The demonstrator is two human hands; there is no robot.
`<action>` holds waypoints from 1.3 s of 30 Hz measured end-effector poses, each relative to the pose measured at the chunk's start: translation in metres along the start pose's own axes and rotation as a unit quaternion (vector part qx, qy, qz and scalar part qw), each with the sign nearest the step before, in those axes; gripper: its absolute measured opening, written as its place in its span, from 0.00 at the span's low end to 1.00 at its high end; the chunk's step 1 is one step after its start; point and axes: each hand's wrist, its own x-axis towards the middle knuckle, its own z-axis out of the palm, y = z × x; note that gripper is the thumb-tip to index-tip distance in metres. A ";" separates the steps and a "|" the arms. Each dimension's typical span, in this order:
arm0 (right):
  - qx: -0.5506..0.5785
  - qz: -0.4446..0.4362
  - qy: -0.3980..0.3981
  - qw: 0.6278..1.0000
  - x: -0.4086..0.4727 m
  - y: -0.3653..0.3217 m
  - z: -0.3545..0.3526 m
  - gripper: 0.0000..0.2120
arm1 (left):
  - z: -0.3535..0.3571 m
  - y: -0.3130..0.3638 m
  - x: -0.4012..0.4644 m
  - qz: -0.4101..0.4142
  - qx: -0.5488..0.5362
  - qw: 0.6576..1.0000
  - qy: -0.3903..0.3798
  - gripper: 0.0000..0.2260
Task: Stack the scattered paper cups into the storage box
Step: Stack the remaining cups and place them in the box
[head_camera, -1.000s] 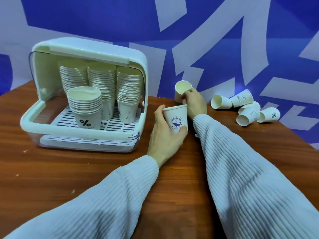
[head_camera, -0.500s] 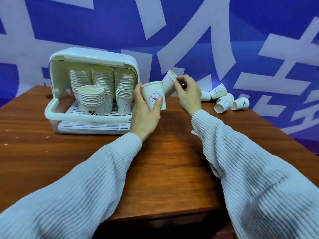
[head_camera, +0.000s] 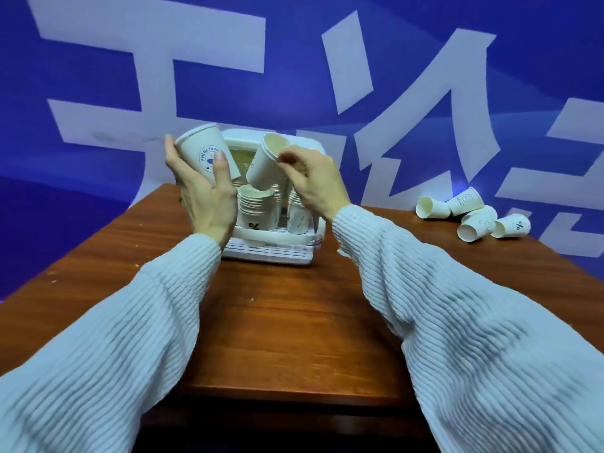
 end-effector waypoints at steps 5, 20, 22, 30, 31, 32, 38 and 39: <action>-0.091 0.022 -0.174 0.980 0.017 -0.006 0.027 0.14 | -0.020 -0.013 0.006 0.008 0.030 0.999 -0.022 0.36; 0.005 0.107 -0.179 0.978 -0.018 -0.003 0.078 0.18 | 0.012 -0.014 0.040 0.036 0.093 0.979 -0.178 0.36; 0.052 0.156 -0.125 0.978 -0.023 -0.007 0.079 0.18 | 0.021 -0.014 0.043 0.055 0.123 0.973 -0.189 0.32; 0.207 0.266 -0.091 0.937 -0.022 0.007 0.076 0.36 | 0.024 -0.036 0.041 0.066 0.296 0.912 -0.276 0.32; 0.214 0.270 -0.100 0.933 -0.022 0.009 0.077 0.39 | 0.023 -0.041 0.038 0.066 0.328 0.897 -0.290 0.33; 0.216 0.274 -0.112 0.930 -0.022 0.012 0.078 0.42 | 0.021 -0.047 0.035 0.063 0.354 0.883 -0.301 0.34; 0.191 0.258 -0.155 0.934 -0.023 0.005 0.075 0.51 | 0.019 -0.054 0.032 0.059 0.405 0.841 -0.354 0.38; 0.183 0.255 -0.147 0.938 -0.024 0.002 0.072 0.50 | 0.020 -0.052 0.032 0.053 0.403 0.842 -0.355 0.39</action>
